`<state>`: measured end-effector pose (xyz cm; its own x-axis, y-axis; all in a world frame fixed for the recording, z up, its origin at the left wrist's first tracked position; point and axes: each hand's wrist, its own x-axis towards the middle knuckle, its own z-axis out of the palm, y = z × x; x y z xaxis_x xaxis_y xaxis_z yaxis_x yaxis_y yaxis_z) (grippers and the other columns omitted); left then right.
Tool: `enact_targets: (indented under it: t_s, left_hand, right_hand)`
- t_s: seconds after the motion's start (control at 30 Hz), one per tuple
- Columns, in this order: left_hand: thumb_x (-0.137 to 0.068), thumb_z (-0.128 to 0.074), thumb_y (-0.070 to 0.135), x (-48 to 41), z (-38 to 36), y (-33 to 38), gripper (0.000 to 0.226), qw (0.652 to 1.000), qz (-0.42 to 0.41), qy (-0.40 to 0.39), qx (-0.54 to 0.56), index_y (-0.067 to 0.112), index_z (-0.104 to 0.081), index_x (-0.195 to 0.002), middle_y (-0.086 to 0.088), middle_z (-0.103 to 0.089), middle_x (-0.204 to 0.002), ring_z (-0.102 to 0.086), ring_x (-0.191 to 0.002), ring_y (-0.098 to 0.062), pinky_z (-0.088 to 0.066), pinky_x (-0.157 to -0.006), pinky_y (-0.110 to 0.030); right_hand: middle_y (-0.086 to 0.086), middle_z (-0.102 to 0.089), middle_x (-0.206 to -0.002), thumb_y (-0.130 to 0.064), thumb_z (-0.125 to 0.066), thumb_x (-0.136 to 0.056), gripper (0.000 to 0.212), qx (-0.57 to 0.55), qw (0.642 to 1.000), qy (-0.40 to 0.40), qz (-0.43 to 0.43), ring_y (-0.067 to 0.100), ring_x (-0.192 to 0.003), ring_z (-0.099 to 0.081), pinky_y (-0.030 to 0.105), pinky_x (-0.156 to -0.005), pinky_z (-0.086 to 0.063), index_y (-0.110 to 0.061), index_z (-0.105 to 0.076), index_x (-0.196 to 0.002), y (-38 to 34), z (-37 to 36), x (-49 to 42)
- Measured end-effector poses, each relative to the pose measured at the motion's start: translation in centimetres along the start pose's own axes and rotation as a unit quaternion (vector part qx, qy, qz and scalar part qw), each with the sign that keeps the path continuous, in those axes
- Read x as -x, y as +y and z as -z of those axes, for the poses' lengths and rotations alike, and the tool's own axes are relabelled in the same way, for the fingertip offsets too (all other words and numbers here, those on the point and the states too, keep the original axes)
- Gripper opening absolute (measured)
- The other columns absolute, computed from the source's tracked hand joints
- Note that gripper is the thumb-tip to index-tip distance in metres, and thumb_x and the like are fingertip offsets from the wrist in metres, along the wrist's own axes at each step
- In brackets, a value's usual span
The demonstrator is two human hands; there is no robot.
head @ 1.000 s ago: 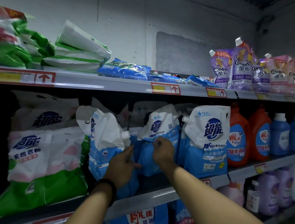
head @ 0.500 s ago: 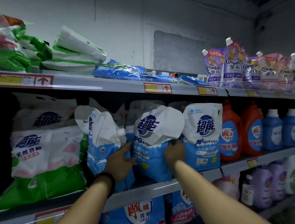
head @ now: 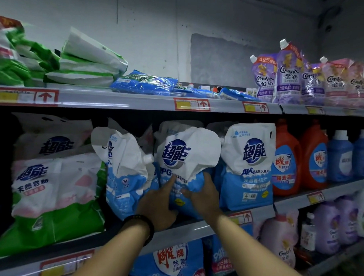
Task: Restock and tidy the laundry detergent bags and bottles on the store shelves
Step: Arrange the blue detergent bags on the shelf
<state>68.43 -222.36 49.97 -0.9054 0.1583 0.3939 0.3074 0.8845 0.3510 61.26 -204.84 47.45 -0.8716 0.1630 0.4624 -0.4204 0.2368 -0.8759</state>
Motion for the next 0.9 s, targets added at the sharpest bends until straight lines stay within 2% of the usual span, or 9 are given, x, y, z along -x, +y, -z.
enact_targets:
  t_s: [0.13, 0.2, 0.4, 0.47, 0.6, 0.67, 0.77, 0.83, 0.9]
  left_hand:
    - [-0.074, -0.075, 0.040, -0.3, 0.0, -1.2, 0.113, 0.996, -0.033, 0.007, 0.081, 0.061, -0.002, -0.158, 0.011, -0.034, -0.164, -0.057, -0.134, -0.020, -0.052, -0.107, -0.041]
    - [-0.068, -0.076, 0.044, -0.5, 0.3, -1.5, 0.113, 0.993, -0.030, -0.004, 0.118, 0.064, -0.006, -0.155, 0.015, -0.024, -0.166, -0.055, -0.136, -0.018, -0.052, -0.109, -0.040]
    - [-0.066, -0.080, 0.047, -0.9, 0.4, -1.9, 0.113, 0.992, -0.043, -0.010, 0.117, 0.058, -0.013, -0.156, 0.023, -0.022, -0.160, -0.051, -0.140, -0.017, -0.051, -0.109, -0.037]
    - [-0.069, -0.082, 0.045, -1.2, 0.4, -1.9, 0.113, 0.994, -0.039, -0.006, 0.102, 0.056, -0.014, -0.158, 0.021, -0.022, -0.163, -0.049, -0.141, -0.018, -0.048, -0.112, -0.035]
    - [-0.072, -0.082, 0.043, -1.1, 0.4, -1.5, 0.110, 0.996, -0.024, -0.023, 0.084, 0.050, -0.018, -0.161, 0.015, -0.025, -0.166, -0.050, -0.137, -0.017, -0.044, -0.114, -0.033]
    - [-0.074, -0.081, 0.043, -1.0, 0.6, -1.4, 0.107, 0.996, -0.028, -0.028, 0.077, 0.048, -0.019, -0.161, 0.014, -0.027, -0.166, -0.049, -0.138, -0.015, -0.043, -0.115, -0.032]
    - [-0.080, -0.076, 0.046, -1.2, 0.3, -0.9, 0.103, 0.999, -0.032, -0.033, 0.003, 0.041, -0.016, -0.163, 0.007, -0.021, -0.171, -0.036, -0.151, -0.019, -0.034, -0.123, -0.034]
    - [-0.081, -0.070, 0.051, -1.4, -0.3, 0.0, 0.106, 0.995, -0.014, -0.048, -0.091, 0.039, -0.007, -0.165, 0.000, -0.004, -0.175, -0.023, -0.157, -0.029, -0.027, -0.127, -0.042]
    - [-0.085, -0.066, 0.050, -1.8, -0.7, 1.2, 0.110, 0.982, 0.008, -0.075, -0.171, 0.033, 0.006, -0.166, -0.006, 0.014, -0.175, -0.020, -0.157, -0.038, -0.027, -0.127, -0.051]
  right_hand:
    - [-0.009, -0.074, -0.124, -0.028, -0.093, -0.076, 0.058, -0.052, 0.992, -0.115, -0.030, 0.012, -0.116, -0.070, 0.042, -0.103, -0.058, -0.031, -0.063, -0.126, 1.0, 2.6, -2.8]
    - [-0.011, -0.073, -0.127, -0.018, -0.091, -0.081, 0.059, -0.059, 0.982, -0.176, -0.042, 0.011, -0.118, -0.069, 0.040, -0.104, -0.058, -0.035, -0.062, -0.129, 1.1, 3.7, -3.7]
    - [0.001, -0.071, -0.136, -0.020, -0.091, -0.082, 0.063, -0.004, 0.959, -0.269, -0.083, 0.021, -0.120, -0.070, 0.042, -0.107, -0.056, -0.024, -0.062, -0.138, 1.0, 4.4, -8.0]
    - [0.000, -0.063, -0.140, -0.016, -0.084, -0.088, 0.064, 0.063, 0.971, -0.224, -0.049, 0.022, -0.128, -0.063, 0.040, -0.109, -0.052, -0.019, -0.055, -0.144, 0.9, 3.0, -8.7]
    - [0.010, -0.048, -0.145, -0.002, -0.074, -0.086, 0.079, 0.143, 0.988, 0.052, -0.003, 0.033, -0.131, -0.056, 0.046, -0.108, -0.053, -0.017, -0.037, -0.154, -0.6, -1.0, -6.2]
    - [0.016, -0.040, -0.146, -0.008, -0.069, -0.087, 0.080, 0.186, 0.974, 0.116, 0.050, 0.036, -0.128, -0.052, 0.050, -0.105, -0.054, -0.014, -0.030, -0.156, -1.1, -2.6, -3.4]
    - [0.018, -0.025, -0.163, -0.017, -0.072, -0.090, 0.091, 0.283, 0.947, 0.096, 0.120, 0.036, -0.143, -0.040, 0.051, -0.110, -0.049, -0.018, -0.019, -0.164, -0.3, -3.9, 0.2]
    - [0.017, -0.002, -0.174, -0.025, -0.075, -0.094, 0.097, 0.359, 0.923, 0.018, 0.136, 0.037, -0.159, -0.017, 0.051, -0.122, -0.038, -0.023, -0.012, -0.168, 0.4, -4.2, 1.4]
    - [0.011, 0.017, -0.175, -0.039, -0.073, -0.095, 0.102, 0.417, 0.895, -0.063, 0.146, 0.034, -0.163, 0.007, 0.051, -0.130, -0.021, -0.025, -0.003, -0.169, 0.8, -3.8, 1.7]
